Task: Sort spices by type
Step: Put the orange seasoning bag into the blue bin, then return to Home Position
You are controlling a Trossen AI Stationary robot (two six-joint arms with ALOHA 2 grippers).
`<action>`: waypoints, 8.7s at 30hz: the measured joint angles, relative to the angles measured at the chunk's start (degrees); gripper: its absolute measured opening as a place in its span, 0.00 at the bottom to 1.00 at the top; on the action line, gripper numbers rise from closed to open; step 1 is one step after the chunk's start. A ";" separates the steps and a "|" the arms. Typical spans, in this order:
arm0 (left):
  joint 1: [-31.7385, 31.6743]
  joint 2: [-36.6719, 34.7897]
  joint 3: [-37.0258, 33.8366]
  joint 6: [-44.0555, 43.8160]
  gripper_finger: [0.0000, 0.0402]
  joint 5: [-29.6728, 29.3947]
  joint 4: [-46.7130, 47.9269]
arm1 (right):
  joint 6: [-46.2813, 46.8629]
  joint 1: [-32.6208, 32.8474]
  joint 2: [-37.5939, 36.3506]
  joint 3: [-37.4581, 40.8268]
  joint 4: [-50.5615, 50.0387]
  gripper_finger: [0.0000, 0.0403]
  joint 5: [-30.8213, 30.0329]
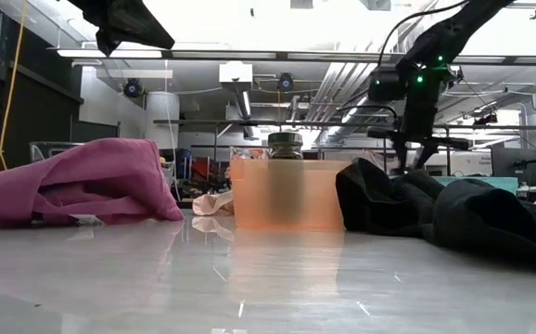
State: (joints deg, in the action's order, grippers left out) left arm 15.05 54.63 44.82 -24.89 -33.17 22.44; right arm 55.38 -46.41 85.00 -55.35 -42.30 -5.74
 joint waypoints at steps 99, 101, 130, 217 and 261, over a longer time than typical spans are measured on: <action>-15.76 -35.74 -44.15 -0.02 0.00 16.48 -47.06 | -43.56 46.23 -55.55 54.76 71.62 0.00 8.16; -15.76 -35.74 -44.15 -0.02 0.00 16.49 -47.06 | -42.34 46.01 -55.46 54.75 67.35 0.00 8.39; -15.76 -35.74 -44.15 0.00 0.00 16.48 -47.06 | -45.16 46.05 -55.46 54.73 43.80 0.00 -1.13; -16.71 -54.42 -44.13 26.44 0.00 34.01 -22.85 | -42.37 46.45 -83.49 54.84 44.23 0.00 -0.11; -19.91 -54.21 -44.13 22.08 0.00 33.57 -22.82 | -42.37 46.45 -83.49 54.86 44.23 0.00 -0.11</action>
State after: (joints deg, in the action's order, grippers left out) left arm -4.86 0.43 0.69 -2.81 0.40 -0.38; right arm 13.02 0.03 1.52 -0.49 1.93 -5.85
